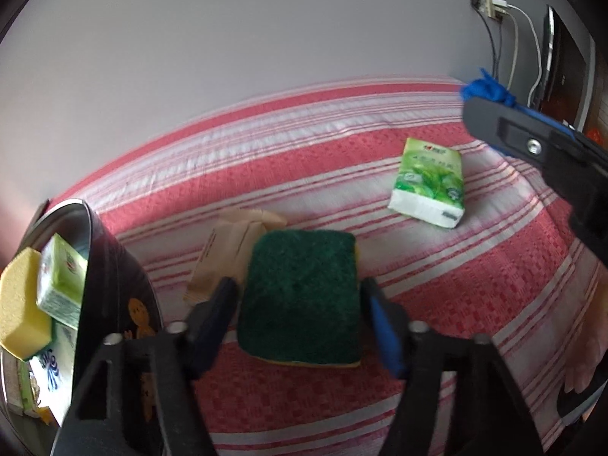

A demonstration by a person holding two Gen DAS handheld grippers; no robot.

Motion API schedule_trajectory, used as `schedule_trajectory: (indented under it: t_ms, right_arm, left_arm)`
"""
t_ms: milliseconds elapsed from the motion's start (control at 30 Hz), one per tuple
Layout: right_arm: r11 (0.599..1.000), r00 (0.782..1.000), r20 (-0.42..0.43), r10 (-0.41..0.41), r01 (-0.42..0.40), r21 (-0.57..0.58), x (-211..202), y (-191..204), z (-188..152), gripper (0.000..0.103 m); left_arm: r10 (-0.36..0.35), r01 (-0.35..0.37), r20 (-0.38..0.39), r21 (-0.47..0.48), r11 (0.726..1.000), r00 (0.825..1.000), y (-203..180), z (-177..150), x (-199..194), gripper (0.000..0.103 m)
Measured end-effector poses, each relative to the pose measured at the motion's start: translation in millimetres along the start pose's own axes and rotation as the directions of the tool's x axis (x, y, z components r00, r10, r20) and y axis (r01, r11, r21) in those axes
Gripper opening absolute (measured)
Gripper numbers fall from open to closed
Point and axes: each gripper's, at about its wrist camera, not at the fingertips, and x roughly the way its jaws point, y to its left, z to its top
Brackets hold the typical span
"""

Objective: Organize objects
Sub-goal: 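Grasp the green scouring pad with the left tool while the right tool grasps the blue knitted cloth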

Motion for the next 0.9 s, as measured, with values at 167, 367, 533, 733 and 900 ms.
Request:
schedule_trajectory:
  t_ms: [167,367,533,733,900]
  right_arm:
    - [1.000,1.000,0.006,-0.016,0.016,0.000,-2.2,-0.3,-0.2,0.047]
    - [0.999,0.999,0.019,-0.032,0.032,-0.006,-5.5,1.9,-0.3,0.047]
    - [0.999,0.999,0.033,-0.040,0.040,-0.013,-7.8,3.5,0.0,0.047]
    - [0.999,0.997,0.052,-0.049,0.050,-0.017,-10.3,4.8,-0.2,0.047]
    - [0.998,0.996,0.067,-0.055,0.057,-0.023,-12.9,6.7,-0.7,0.047]
  left_arm:
    - [0.019,-0.018,0.033,-0.015,1.000,0.999,-0.2,-3.1,-5.8,0.057]
    - [0.051,-0.049,0.091,-0.020,0.999,0.995,2.2,-4.4,-16.9,0.057]
    - [0.084,-0.081,0.147,-0.025,0.996,0.986,4.2,-4.0,-27.1,0.057]
    - [0.115,-0.109,0.201,-0.042,0.993,0.973,3.6,-3.7,-33.1,0.057]
    - [0.138,-0.128,0.243,-0.056,0.990,0.960,5.0,-3.7,-40.2,0.057]
